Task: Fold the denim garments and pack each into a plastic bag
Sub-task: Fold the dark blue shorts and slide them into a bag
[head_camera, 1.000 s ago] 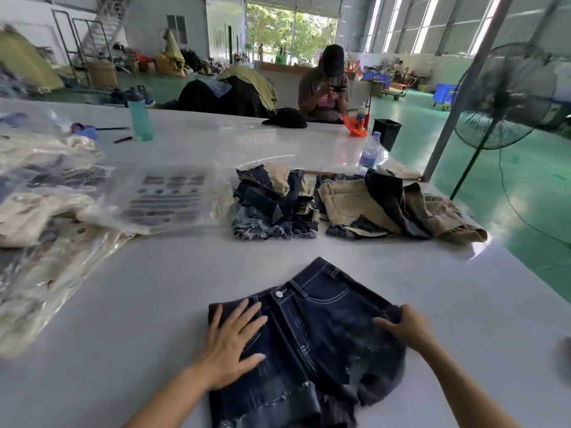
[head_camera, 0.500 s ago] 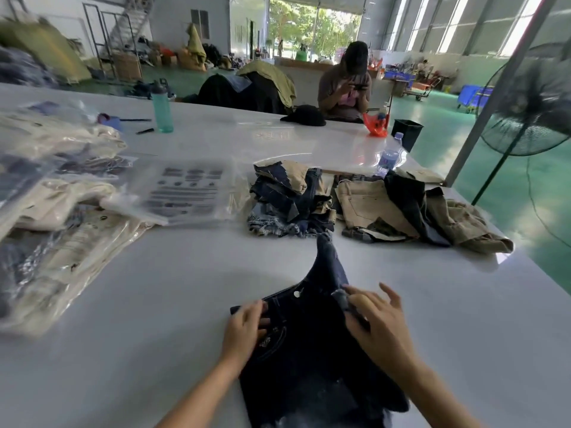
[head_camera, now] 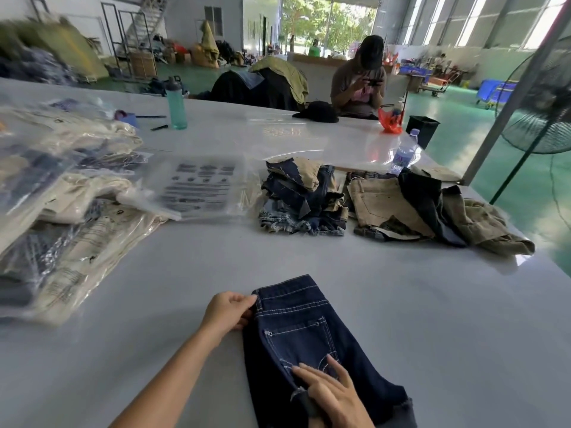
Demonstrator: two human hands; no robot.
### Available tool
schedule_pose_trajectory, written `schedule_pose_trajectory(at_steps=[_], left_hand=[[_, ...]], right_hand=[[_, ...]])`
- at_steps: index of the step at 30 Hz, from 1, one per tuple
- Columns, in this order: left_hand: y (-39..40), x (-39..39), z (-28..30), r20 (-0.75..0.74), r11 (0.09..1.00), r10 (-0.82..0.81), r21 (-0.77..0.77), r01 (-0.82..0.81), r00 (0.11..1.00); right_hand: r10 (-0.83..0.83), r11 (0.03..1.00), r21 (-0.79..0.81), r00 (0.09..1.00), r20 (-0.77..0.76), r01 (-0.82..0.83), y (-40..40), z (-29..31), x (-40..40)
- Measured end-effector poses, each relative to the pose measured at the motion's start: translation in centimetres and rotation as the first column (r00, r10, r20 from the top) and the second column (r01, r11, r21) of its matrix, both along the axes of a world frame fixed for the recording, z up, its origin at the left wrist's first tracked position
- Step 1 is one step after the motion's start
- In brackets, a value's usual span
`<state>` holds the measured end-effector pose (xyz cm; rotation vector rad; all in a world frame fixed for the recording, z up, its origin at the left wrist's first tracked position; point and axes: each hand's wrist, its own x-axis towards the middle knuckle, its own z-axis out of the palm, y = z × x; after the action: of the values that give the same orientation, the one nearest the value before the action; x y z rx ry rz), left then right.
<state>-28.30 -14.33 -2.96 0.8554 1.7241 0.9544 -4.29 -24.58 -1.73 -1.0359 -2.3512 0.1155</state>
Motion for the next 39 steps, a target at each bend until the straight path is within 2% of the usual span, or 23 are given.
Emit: schedule_pose_trajectory(at_steps=[3,5,7,9,10,12,14,16,18,20,21,23,25,27,29,30,33,34,35,36,37,38,39], left_hand=[[0.1,-0.2,0.1,-0.14,1.0,-0.008,0.009,0.009,0.99],[0.0,-0.2,0.0,-0.107,1.0,-0.011,-0.002,0.011,0.994],[0.0,-0.1,-0.3,-0.077,1.0,-0.01,-0.019,0.009,0.997],[0.1,-0.3,-0.7,-0.053,0.999,0.02,-0.028,-0.021,0.998],[0.1,-0.5,-0.7,-0.027,0.999,0.042,-0.029,-0.042,0.999],[0.1,-0.8,-0.7,0.028,0.997,0.073,-0.026,-0.072,0.997],[0.1,-0.8,-0.6,0.026,0.996,0.082,-0.019,-0.082,0.996],[0.1,-0.8,-0.7,0.012,0.996,0.087,-0.017,-0.087,0.996],[0.2,-0.9,-0.8,0.042,0.996,0.075,-0.04,-0.074,0.996],[0.1,-0.9,-0.8,0.064,0.997,0.055,-0.056,-0.051,0.996],[0.0,-0.8,-0.7,0.064,0.998,0.052,-0.05,-0.049,0.997],[-0.1,-0.8,-0.7,-0.041,0.999,0.039,-0.027,-0.04,0.998],[0.0,-0.8,-0.8,-0.113,0.999,0.034,-0.005,-0.035,0.993],[0.0,-0.7,-0.9,-0.058,0.999,0.036,-0.017,-0.037,0.998],[0.0,-0.6,-0.7,-0.064,0.999,0.024,-0.035,-0.027,0.998],[-0.1,-0.7,-0.7,-0.085,0.999,0.017,-0.035,-0.02,0.996],[-0.1,-0.6,-0.6,-0.203,1.0,-0.014,-0.029,0.008,0.979],[0.0,-0.6,-0.7,-0.242,0.999,-0.03,-0.028,0.024,0.97],[0.0,-0.6,-0.7,-0.286,0.999,-0.047,-0.031,0.04,0.957],[0.1,-0.6,-0.8,-0.332,0.998,-0.06,-0.023,0.056,0.941],[0.1,-0.6,-0.9,-0.389,0.997,-0.071,-0.011,0.072,0.919],[0.1,-0.6,-1.0,-0.453,0.996,-0.084,0.001,0.094,0.887],[0.0,-0.5,-0.8,-0.512,0.993,-0.099,0.008,0.12,0.853]], right_hand=[[0.025,0.995,0.099,1.0,0.008,-0.025,-0.6,0.1,-0.5],[-0.01,1.0,0.02,0.996,0.085,0.009,-0.7,0.1,-1.4],[-0.026,0.988,-0.154,0.999,0.029,0.03,-1.0,0.6,-1.9],[0.032,0.984,-0.177,0.997,0.077,-0.018,-1.3,0.0,-1.3],[0.005,0.996,-0.094,0.999,0.045,-0.001,-1.2,-0.2,-1.1],[-0.049,0.999,0.003,0.986,-0.162,0.05,-1.1,-1.6,0.1],[-0.027,0.999,0.019,0.971,-0.239,0.032,-0.8,-1.3,-0.7],[0.088,0.992,0.103,0.989,-0.118,-0.076,-0.4,-2.2,-0.9],[0.144,0.99,-0.022,0.98,0.135,-0.142,-0.2,-2.6,-0.8],[0.177,0.98,-0.14,0.948,0.264,-0.144,-0.1,-2.7,-0.8],[0.192,0.977,-0.145,0.944,0.27,-0.158,-0.2,-2.9,-0.7],[0.187,0.981,-0.089,0.953,0.237,-0.171,-0.3,-3.0,-0.8],[0.245,0.967,-0.14,0.924,0.293,-0.212,-0.8,-2.8,-0.9],[0.219,0.962,-0.247,0.874,0.434,-0.119,-0.7,-2.7,-0.9],[0.174,0.972,-0.225,0.865,0.471,-0.073,-0.2,-2.2,-1.1],[0.224,0.956,-0.266,0.894,0.388,-0.124,-0.4,-2.3,-1.1],[0.453,0.858,-0.441,0.79,0.412,-0.262,0.0,-2.1,-0.7],[0.465,0.848,-0.461,0.783,0.413,-0.26,0.0,-2.3,-0.8],[0.457,0.856,-0.443,0.788,0.413,-0.265,-0.1,-2.6,-0.9],[0.436,0.886,-0.378,0.758,0.486,-0.267,-0.3,-3.3,-0.9],[0.452,0.857,-0.483,0.712,0.538,-0.179,-0.4,-3.6,-1.0],[0.404,0.886,-0.449,0.667,0.626,-0.116,-0.6,-3.2,-0.9],[0.331,0.923,-0.375,0.684,0.65,-0.09,-0.9,-3.5,-0.8]])
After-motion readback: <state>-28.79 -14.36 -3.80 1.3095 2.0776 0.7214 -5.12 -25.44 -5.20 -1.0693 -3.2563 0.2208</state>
